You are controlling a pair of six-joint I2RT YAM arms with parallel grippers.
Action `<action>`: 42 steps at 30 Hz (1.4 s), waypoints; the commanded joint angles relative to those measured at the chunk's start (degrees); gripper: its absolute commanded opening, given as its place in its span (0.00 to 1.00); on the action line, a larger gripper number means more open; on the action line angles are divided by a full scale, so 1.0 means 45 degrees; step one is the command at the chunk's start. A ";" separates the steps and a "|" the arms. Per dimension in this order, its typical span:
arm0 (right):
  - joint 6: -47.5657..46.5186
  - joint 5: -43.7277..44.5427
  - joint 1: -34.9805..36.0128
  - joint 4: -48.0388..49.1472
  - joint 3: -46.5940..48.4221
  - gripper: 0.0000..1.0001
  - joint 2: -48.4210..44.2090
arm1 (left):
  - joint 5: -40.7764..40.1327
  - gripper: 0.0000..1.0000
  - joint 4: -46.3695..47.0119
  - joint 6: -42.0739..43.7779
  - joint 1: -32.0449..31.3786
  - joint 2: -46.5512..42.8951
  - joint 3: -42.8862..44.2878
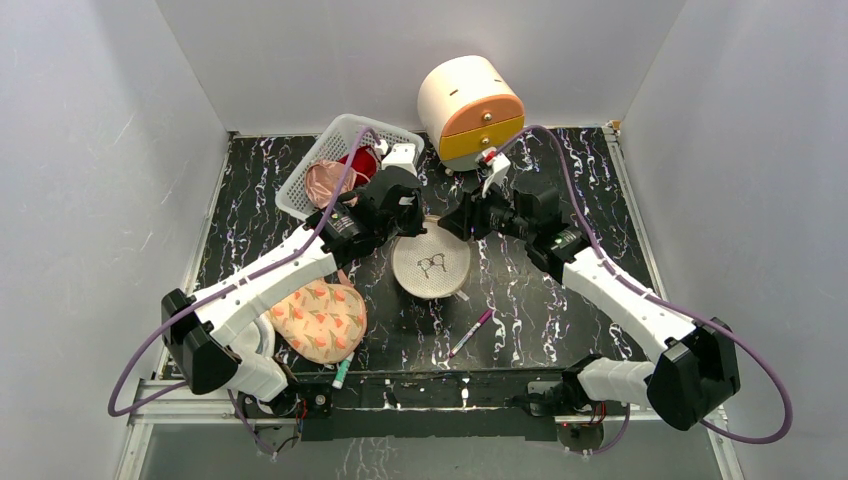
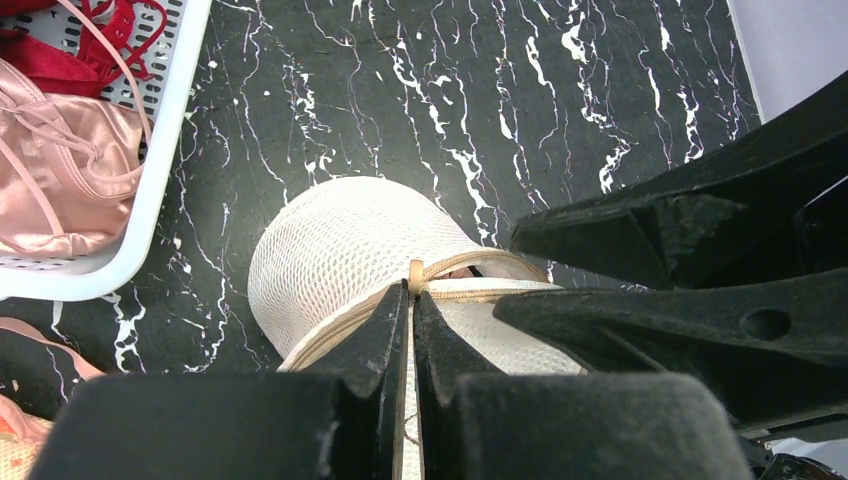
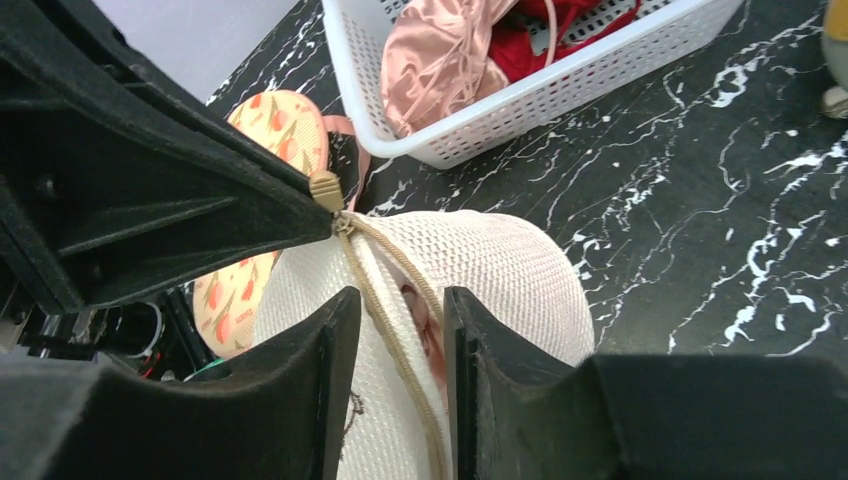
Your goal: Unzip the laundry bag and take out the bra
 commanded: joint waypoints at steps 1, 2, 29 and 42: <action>-0.0065 -0.0685 0.0236 0.0959 0.0155 0.32 -0.0073 | 0.0107 0.00 0.0195 0.0142 0.0066 0.0006 0.0505; -0.0037 -0.0698 0.0266 0.0969 0.0173 0.31 -0.0070 | 0.0133 0.00 0.0186 0.0141 0.0062 0.0017 0.0507; 0.2098 0.3945 0.0612 0.2146 -0.2159 0.00 -0.1674 | -0.0981 0.00 0.0154 -0.0367 0.0067 -0.0811 -0.0062; 0.2574 0.4381 0.0606 0.2231 -0.3817 0.04 -0.3365 | -0.1061 0.00 0.0337 -0.0484 0.0211 -0.1089 -0.0244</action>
